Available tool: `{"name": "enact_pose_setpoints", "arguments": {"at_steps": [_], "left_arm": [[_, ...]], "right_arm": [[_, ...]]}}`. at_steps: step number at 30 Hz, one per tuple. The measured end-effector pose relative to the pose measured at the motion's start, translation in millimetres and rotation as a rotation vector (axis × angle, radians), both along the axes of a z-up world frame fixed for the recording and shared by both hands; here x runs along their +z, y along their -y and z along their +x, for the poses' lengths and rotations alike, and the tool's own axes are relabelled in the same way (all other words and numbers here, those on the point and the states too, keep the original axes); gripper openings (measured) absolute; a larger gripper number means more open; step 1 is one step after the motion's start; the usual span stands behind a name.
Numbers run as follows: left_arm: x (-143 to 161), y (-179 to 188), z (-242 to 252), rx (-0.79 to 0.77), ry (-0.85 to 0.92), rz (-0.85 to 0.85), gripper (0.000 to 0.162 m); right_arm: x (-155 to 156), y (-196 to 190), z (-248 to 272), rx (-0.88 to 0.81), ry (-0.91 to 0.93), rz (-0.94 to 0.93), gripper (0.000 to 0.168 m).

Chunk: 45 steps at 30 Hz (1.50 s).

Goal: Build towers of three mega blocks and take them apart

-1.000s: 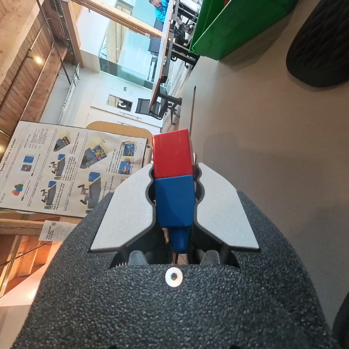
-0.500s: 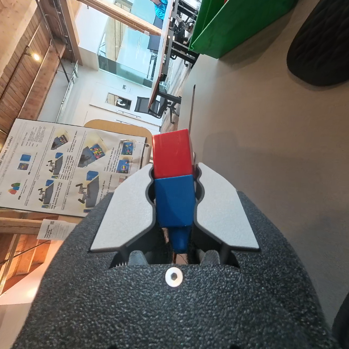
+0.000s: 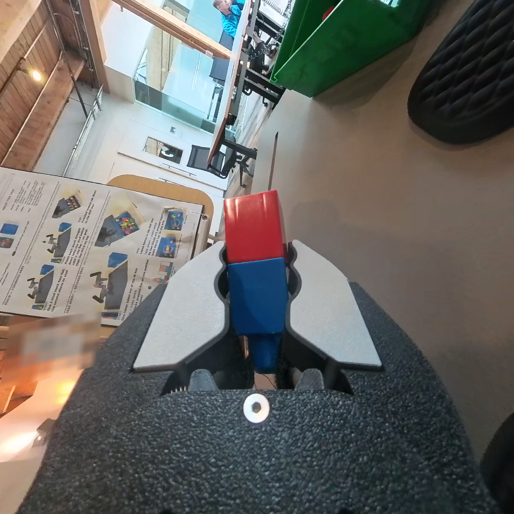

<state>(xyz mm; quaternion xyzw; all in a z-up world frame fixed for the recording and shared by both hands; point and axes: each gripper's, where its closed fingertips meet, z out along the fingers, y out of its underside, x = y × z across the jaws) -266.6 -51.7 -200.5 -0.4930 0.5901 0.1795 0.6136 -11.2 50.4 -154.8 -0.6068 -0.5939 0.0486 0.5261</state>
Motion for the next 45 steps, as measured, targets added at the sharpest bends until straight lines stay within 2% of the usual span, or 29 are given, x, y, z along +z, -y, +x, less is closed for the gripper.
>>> {"name": "enact_pose_setpoints", "arguments": {"at_steps": [6, 11, 15, 18, 26, 38, 41, 45], "left_arm": [[0.0, 2.2, 3.3, -0.016, 0.009, -0.009, 0.039], [0.3, 4.9, 6.6, -0.031, 0.015, -0.009, 0.039], [0.1, 7.7, 10.8, -0.050, 0.019, -0.012, 0.039], [-0.1, 8.9, 12.2, -0.055, 0.017, -0.010, 0.039], [-1.9, 11.9, 15.6, -0.076, 0.019, -0.021, 0.039], [2.5, 6.7, 11.5, -0.059, 0.075, -0.010, 0.051], [2.1, 7.9, 11.9, -0.068, 0.069, -0.013, 0.042], [0.4, 9.5, 12.9, -0.070, 0.038, -0.007, 0.041]], "right_arm": [[18.2, 81.0, -109.6, 0.445, -0.107, 0.155, 0.077], [8.4, 126.5, -171.4, 0.684, -0.119, 0.221, 0.071], [-5.7, 145.8, -205.5, 0.813, -0.114, 0.227, 0.065], [-21.1, 141.2, -222.7, 0.817, -0.050, 0.250, 0.062], [-35.5, 135.9, -240.2, 0.817, 0.014, 0.352, 0.034], [-25.9, 136.3, -223.1, 0.851, -0.033, 0.348, 0.034], [-22.8, 135.6, -218.8, 0.855, -0.047, 0.341, 0.034], [-25.2, 133.4, -217.8, 0.841, -0.022, 0.362, 0.034]]}}
